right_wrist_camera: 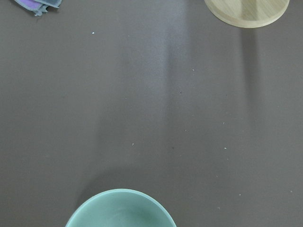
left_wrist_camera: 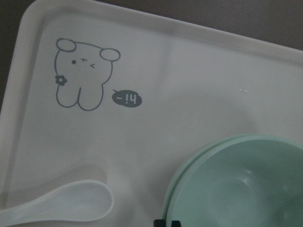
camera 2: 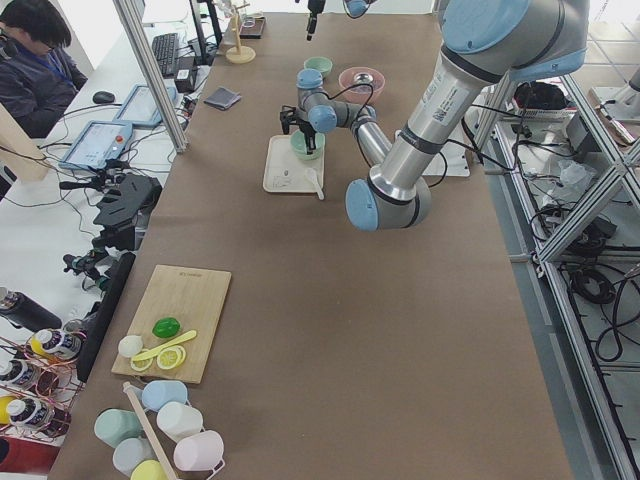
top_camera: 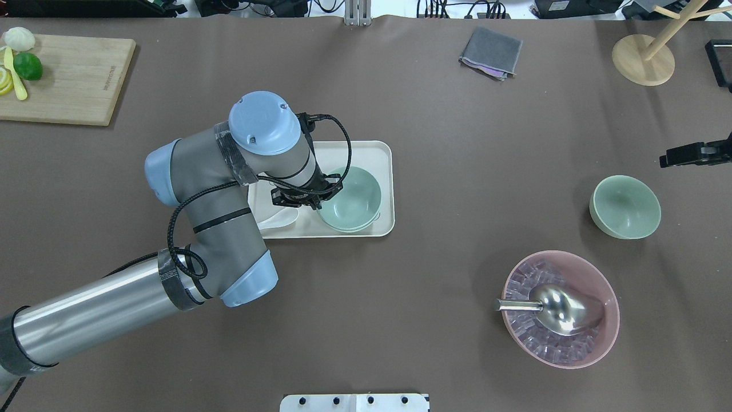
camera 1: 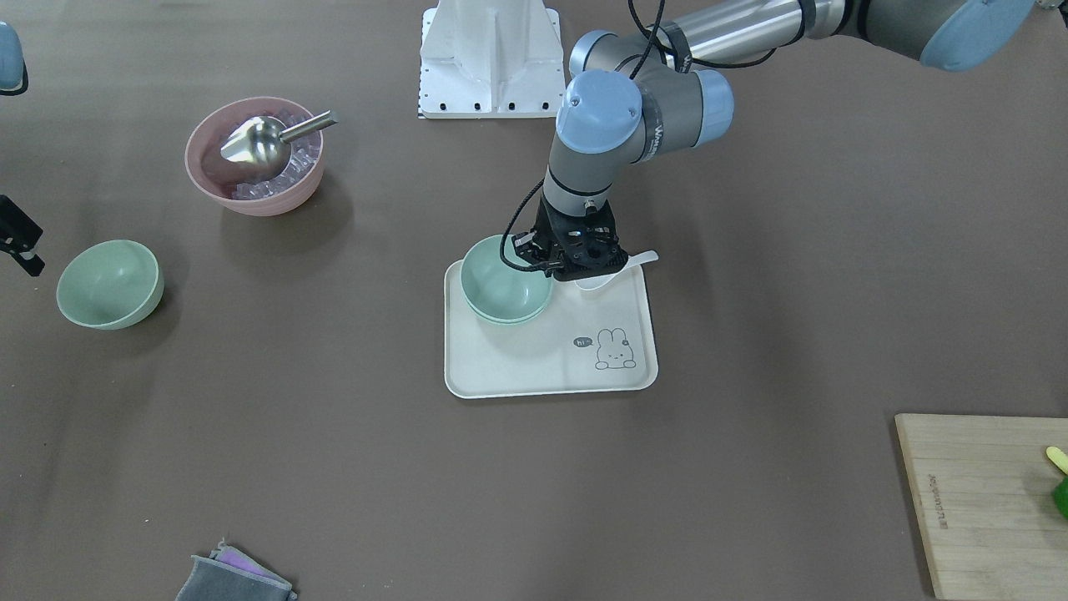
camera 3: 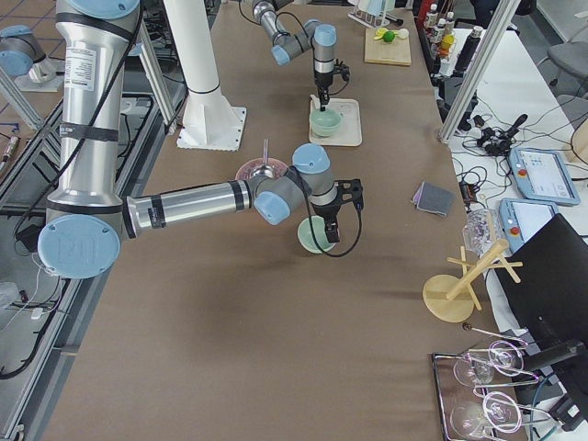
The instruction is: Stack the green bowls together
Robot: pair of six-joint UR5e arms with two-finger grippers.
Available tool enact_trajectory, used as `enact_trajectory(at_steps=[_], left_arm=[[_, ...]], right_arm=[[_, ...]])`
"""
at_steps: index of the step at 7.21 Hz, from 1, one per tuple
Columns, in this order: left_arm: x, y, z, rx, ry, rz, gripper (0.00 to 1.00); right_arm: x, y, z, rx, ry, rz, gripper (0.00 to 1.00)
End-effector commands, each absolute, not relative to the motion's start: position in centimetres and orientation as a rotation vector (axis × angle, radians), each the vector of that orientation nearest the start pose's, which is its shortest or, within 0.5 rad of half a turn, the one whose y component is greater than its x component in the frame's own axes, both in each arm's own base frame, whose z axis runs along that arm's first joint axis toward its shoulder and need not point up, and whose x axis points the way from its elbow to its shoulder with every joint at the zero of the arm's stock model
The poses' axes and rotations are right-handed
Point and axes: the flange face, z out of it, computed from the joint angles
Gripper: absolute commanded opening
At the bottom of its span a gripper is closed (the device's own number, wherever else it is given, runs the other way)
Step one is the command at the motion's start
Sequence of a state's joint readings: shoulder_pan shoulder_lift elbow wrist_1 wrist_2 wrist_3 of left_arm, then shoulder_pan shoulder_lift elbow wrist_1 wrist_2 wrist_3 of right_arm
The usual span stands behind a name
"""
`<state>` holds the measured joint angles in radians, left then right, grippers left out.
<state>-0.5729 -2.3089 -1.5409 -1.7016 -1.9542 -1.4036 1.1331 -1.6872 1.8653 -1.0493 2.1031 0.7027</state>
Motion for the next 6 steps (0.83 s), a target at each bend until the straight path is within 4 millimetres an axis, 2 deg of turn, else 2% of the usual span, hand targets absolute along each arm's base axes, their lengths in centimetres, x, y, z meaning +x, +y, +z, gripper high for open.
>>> enact_trajectory(at_steps=[1,2,3,4,5,6], left_arm=[[55.3,-47.0,20.8,-0.035,0.911,-0.214,0.56],[55.0,-47.0,20.4,-0.029,0.921,-0.211,0.65],[54.6,-46.8,19.5,-0.022,0.937,-0.207,0.68],[52.8,-46.6,17.9,-0.009,0.965,-0.209,0.69],[50.8,-46.1,18.4,-0.012,0.951,-0.22,0.8],[46.9,-45.3,19.6,0.0,0.937,-0.229,0.97]], right_arm=[[-12.4,-46.0,51.6,0.3,-0.799,0.062,1.0],[-12.4,-46.0,51.6,0.3,-0.799,0.062,1.0],[-12.4,-45.9,51.6,0.298,-0.801,0.061,1.0],[-12.4,-45.9,51.6,0.297,-0.802,0.059,1.0],[-12.4,-45.9,51.7,0.299,-0.799,0.054,1.0],[-12.4,-46.0,51.7,0.303,-0.795,0.054,1.0]])
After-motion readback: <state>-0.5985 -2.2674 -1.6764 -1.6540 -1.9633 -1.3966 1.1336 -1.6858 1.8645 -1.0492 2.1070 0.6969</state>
